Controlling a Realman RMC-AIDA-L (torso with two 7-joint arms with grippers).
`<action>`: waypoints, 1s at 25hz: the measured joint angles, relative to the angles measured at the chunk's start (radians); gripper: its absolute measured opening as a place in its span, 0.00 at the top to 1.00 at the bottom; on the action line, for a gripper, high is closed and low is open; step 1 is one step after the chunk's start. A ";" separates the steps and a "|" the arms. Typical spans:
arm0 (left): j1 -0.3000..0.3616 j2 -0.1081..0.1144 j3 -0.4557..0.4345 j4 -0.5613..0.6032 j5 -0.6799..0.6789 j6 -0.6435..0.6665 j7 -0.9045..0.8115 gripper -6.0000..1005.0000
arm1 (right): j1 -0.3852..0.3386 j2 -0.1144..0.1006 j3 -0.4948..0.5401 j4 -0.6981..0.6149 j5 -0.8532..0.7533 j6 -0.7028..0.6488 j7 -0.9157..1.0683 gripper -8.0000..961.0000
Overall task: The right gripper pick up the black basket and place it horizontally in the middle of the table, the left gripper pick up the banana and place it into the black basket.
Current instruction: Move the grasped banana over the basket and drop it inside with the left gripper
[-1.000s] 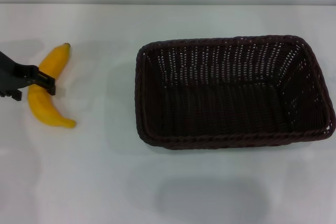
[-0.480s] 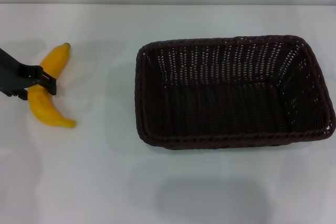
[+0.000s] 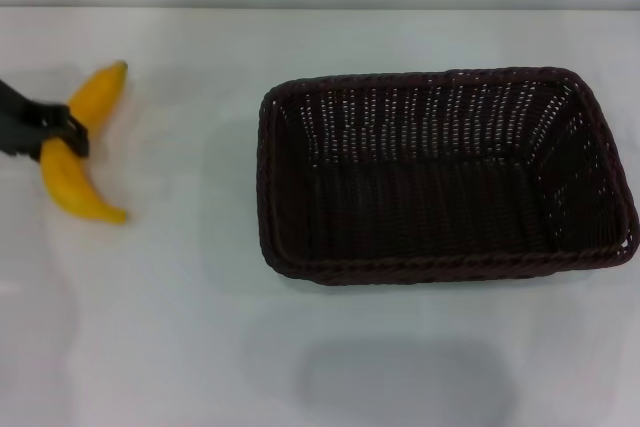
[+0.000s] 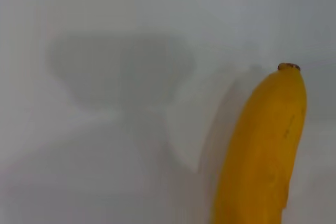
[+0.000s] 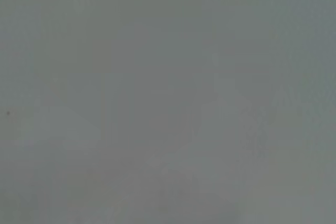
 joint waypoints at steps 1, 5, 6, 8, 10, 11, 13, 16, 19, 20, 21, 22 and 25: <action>0.004 0.006 -0.003 0.028 -0.020 -0.014 0.011 0.49 | -0.001 0.000 0.000 0.000 0.000 0.000 0.000 0.35; 0.023 0.034 -0.006 0.171 -0.171 -0.130 0.126 0.48 | 0.000 0.000 0.000 0.000 0.000 0.000 0.000 0.35; 0.027 0.039 -0.006 0.210 -0.227 -0.178 0.175 0.48 | 0.001 0.000 0.000 0.000 0.001 0.000 0.000 0.35; 0.027 0.046 -0.003 0.272 -0.330 -0.276 0.272 0.48 | 0.004 0.000 0.000 0.000 0.001 0.000 0.001 0.35; 0.018 0.049 0.001 0.331 -0.450 -0.397 0.386 0.47 | 0.007 0.000 0.000 0.000 0.002 0.000 0.002 0.35; 0.012 0.046 0.001 0.345 -0.482 -0.422 0.412 0.47 | 0.008 0.000 -0.001 0.000 0.002 0.000 0.003 0.35; 0.005 0.040 0.003 0.353 -0.520 -0.444 0.436 0.47 | 0.009 0.001 -0.002 0.000 0.002 0.000 0.004 0.35; -0.022 0.015 0.019 0.354 -0.584 -0.446 0.472 0.46 | 0.011 0.002 -0.007 0.000 0.002 0.002 0.006 0.35; -0.048 -0.020 0.066 0.341 -0.602 -0.423 0.487 0.46 | 0.012 0.003 -0.009 0.000 0.002 0.001 0.006 0.35; -0.058 -0.033 0.093 0.330 -0.605 -0.414 0.491 0.45 | 0.012 0.003 -0.009 0.000 0.002 0.001 0.006 0.35; -0.068 -0.041 0.119 0.317 -0.606 -0.404 0.495 0.45 | 0.013 0.003 -0.009 0.000 0.004 0.000 0.005 0.35; -0.079 -0.053 0.151 0.301 -0.607 -0.394 0.500 0.45 | 0.013 0.003 -0.009 0.000 0.010 0.000 0.004 0.35; -0.109 -0.075 0.215 0.270 -0.610 -0.375 0.526 0.45 | 0.013 0.003 -0.009 0.000 0.024 0.001 0.000 0.35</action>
